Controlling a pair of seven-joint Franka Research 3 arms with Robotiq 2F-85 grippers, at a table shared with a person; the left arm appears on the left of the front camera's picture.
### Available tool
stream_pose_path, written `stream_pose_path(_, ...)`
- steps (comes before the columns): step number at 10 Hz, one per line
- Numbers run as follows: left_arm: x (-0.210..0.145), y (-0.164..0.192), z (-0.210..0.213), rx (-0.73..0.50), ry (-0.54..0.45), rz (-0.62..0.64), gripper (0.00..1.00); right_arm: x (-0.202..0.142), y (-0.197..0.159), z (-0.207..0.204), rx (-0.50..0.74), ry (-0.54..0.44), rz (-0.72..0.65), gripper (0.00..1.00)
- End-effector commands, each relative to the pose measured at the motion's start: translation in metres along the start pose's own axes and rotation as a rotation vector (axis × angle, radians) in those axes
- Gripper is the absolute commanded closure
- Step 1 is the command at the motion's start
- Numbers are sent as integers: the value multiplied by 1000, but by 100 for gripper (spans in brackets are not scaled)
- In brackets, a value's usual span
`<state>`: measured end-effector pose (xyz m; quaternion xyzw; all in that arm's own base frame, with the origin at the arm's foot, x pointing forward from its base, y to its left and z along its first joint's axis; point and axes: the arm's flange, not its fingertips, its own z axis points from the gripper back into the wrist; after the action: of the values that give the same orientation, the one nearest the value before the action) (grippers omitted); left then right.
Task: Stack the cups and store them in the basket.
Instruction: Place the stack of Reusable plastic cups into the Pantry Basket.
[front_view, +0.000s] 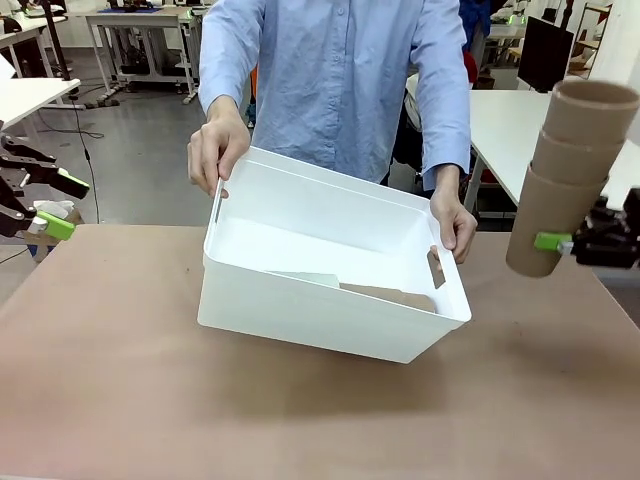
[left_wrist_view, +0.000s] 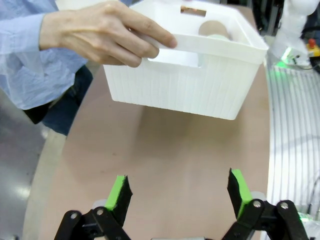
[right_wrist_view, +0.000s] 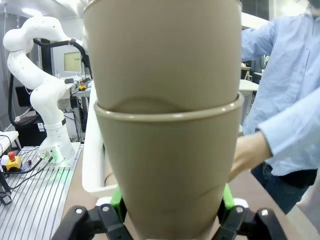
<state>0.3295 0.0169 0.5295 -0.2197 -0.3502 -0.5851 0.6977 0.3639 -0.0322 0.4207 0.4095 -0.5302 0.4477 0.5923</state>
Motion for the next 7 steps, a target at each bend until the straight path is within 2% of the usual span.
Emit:
stream_pose_path(1,2,-1,0,6,-5,7,0,57,30,-24,-84,80,-11,15)
stream_pose_path(4,2,-1,0,6,-5,7,0,111,47,-73,-170,261,11,15)
stream_pose_path(7,2,-1,0,6,-5,7,0,129,44,-141,-195,453,40,15)
